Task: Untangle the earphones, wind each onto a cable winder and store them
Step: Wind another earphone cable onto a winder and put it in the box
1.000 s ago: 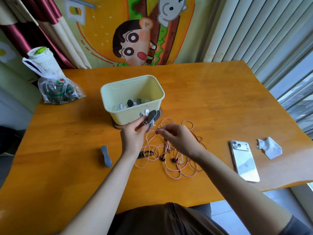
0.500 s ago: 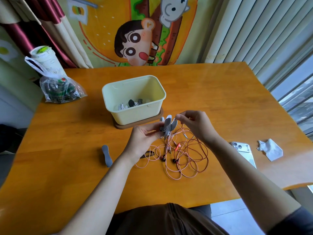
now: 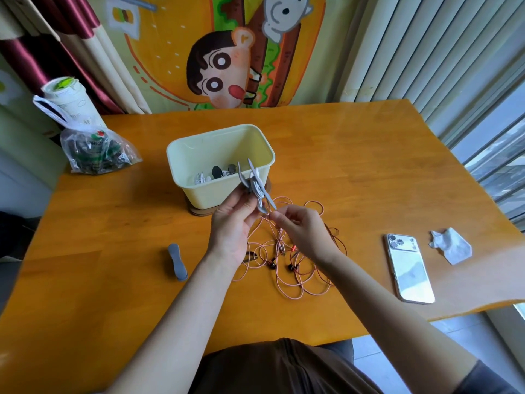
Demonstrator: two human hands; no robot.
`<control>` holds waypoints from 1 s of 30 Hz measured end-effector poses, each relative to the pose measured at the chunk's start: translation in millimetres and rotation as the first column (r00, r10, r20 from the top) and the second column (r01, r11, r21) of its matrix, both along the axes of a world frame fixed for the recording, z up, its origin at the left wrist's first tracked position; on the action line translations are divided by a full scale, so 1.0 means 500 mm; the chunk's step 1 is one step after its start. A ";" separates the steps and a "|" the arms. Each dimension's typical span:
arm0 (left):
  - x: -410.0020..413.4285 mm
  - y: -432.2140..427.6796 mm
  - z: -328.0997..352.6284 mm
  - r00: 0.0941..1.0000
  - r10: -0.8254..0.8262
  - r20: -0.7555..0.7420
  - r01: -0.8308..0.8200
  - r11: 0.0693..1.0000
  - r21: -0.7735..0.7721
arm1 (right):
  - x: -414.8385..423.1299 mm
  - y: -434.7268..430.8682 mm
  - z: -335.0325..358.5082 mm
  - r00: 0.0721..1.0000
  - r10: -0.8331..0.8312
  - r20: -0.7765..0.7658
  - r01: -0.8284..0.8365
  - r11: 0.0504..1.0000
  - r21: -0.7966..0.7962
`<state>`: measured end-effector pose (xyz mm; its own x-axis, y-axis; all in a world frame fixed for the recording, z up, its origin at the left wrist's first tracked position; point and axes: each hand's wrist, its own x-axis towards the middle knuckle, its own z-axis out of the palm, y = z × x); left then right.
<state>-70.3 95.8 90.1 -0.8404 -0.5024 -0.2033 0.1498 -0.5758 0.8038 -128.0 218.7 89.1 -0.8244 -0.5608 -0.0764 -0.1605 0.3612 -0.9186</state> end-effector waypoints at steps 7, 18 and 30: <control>0.013 -0.006 -0.026 0.964 0.212 0.163 -0.075 0.799 -0.597 | 0.028 0.000 0.011 0.973 0.148 -0.175 -0.114 0.975 0.189; 0.026 -0.005 -0.069 0.980 0.067 0.186 0.172 0.175 -0.969 | 0.002 0.029 0.057 0.880 0.323 -0.348 -0.111 0.853 0.511; 0.042 0.015 -0.048 0.936 -0.142 0.323 0.351 0.294 -0.889 | -0.025 0.033 0.055 0.912 0.242 -0.330 -0.103 0.916 0.387</control>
